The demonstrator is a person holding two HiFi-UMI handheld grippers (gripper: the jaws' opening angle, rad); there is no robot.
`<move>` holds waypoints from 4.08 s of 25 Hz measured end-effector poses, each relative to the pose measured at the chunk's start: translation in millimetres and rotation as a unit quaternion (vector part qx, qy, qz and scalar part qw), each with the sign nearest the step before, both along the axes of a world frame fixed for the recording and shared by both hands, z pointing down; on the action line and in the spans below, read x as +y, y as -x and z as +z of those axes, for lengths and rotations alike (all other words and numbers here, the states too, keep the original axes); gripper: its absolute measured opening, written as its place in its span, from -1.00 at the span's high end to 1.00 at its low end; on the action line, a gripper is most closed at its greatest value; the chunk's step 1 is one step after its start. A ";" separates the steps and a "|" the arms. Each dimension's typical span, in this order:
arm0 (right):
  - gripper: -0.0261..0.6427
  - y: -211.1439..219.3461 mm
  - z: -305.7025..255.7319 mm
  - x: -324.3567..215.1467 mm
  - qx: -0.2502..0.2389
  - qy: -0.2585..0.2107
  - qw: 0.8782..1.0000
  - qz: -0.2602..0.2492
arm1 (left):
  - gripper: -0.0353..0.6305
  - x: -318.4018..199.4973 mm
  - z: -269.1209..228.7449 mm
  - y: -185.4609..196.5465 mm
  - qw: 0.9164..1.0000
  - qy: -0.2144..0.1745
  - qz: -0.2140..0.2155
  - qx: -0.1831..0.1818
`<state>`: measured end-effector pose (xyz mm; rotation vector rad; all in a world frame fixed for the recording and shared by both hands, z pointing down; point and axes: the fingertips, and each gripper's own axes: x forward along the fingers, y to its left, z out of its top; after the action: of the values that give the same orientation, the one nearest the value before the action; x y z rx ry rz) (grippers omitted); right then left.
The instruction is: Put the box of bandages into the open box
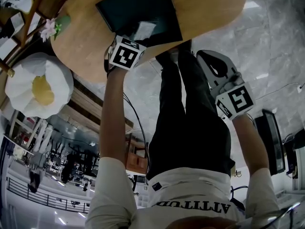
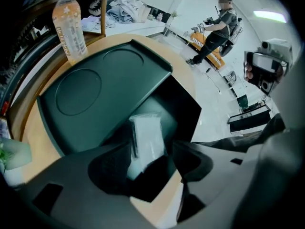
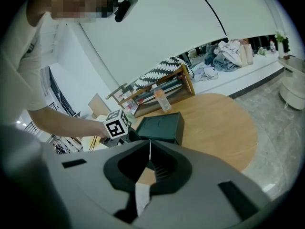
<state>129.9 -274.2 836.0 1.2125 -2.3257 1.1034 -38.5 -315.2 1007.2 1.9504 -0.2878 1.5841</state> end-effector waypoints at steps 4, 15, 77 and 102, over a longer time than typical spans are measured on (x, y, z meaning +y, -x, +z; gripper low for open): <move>0.86 1.6 -2.6 -1.6 0.003 -0.004 1.000 -0.004 | 0.04 -4.9 -7.9 7.2 1.000 -0.010 -0.025 0.009; 0.86 6.0 -61.2 -14.4 0.017 -0.030 0.999 -0.022 | 0.30 -6.4 -96.2 -7.9 0.981 -0.054 -0.143 0.123; 0.86 67.2 -468.7 236.6 0.099 -0.233 0.968 -0.002 | 0.83 264.6 -654.4 145.9 0.779 -0.391 -0.284 0.399; 0.86 -1.7 -535.7 284.9 0.095 -0.266 0.959 -0.010 | 0.83 321.2 -722.8 100.3 0.745 -0.465 -0.303 0.371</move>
<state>131.7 10.7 300.3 1.3867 -2.5503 0.3263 -138.8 6.0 284.4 2.5849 -1.3834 0.0895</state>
